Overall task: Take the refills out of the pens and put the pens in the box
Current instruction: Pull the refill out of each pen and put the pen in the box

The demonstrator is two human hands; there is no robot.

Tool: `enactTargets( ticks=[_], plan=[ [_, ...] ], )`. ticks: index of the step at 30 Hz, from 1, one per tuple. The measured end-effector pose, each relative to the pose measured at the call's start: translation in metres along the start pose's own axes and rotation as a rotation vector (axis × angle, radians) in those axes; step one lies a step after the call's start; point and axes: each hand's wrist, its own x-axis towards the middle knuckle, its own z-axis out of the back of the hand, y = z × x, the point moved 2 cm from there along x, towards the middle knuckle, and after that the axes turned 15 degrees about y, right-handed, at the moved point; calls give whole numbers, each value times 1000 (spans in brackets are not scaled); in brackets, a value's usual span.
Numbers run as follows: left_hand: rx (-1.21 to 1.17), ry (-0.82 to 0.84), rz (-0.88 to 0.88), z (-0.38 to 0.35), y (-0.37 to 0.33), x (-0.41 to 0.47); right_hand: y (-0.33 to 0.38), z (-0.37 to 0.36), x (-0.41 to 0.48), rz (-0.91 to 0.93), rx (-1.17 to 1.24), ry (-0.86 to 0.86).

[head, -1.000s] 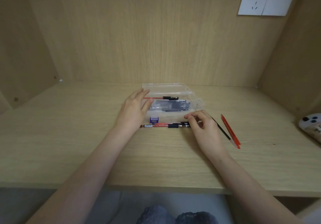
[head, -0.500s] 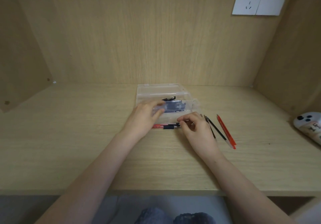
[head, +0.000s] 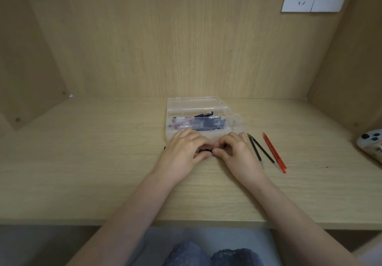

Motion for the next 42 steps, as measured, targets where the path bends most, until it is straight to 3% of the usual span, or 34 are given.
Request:
enactTargets(
  ticks=[5,10,23,42],
  plan=[
    [-56,70,34,-2,-1,0,0,-1,0,-28,132,38],
    [-99,77,58,-1,1,-3,1,-1,0,-31,-8,62],
    [-162,113,131,5,-3,-5,9,4,-6,37,329,61],
    [-114,127,280,12,-6,-12,17,6,-10,92,354,105]
  ],
)
